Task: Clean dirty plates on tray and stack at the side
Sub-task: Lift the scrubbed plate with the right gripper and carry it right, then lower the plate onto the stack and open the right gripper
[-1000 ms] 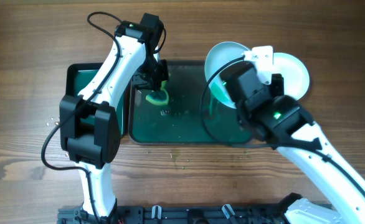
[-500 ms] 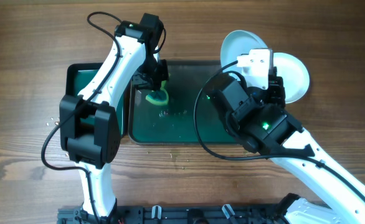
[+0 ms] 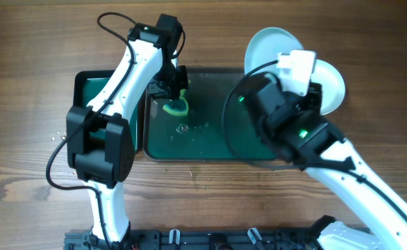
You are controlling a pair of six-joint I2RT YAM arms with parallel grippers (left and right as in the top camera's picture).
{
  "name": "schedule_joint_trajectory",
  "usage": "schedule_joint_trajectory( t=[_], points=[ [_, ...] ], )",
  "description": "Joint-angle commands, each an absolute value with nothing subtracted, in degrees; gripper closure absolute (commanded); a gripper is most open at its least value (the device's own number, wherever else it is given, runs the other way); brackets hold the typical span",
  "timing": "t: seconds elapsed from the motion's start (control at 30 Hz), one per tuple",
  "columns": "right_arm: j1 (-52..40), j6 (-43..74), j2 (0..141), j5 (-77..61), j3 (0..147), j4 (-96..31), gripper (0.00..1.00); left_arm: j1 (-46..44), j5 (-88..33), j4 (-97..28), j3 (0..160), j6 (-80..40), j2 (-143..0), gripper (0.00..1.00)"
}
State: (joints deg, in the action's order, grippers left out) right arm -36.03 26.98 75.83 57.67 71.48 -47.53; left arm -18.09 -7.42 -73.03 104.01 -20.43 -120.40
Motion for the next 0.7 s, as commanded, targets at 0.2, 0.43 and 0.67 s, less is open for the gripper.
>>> schedule_joint_trajectory(
  t=[0.2,0.43,0.67],
  points=[
    [-2.3,28.4,75.5,11.3,71.6,-45.0,0.96,-18.2,-8.3,-72.6,105.1,-19.7,-118.5,0.96],
    [15.8,28.6,84.4,-0.1,71.6,-44.4,0.96,-18.2,-8.3,-71.5,105.0,-19.8,-118.5,0.96],
    [17.9,28.6,98.8,-2.6,71.6,-39.8,0.96,-18.2,-8.3,-71.1,105.0,-19.9,-118.5,0.96]
  ],
)
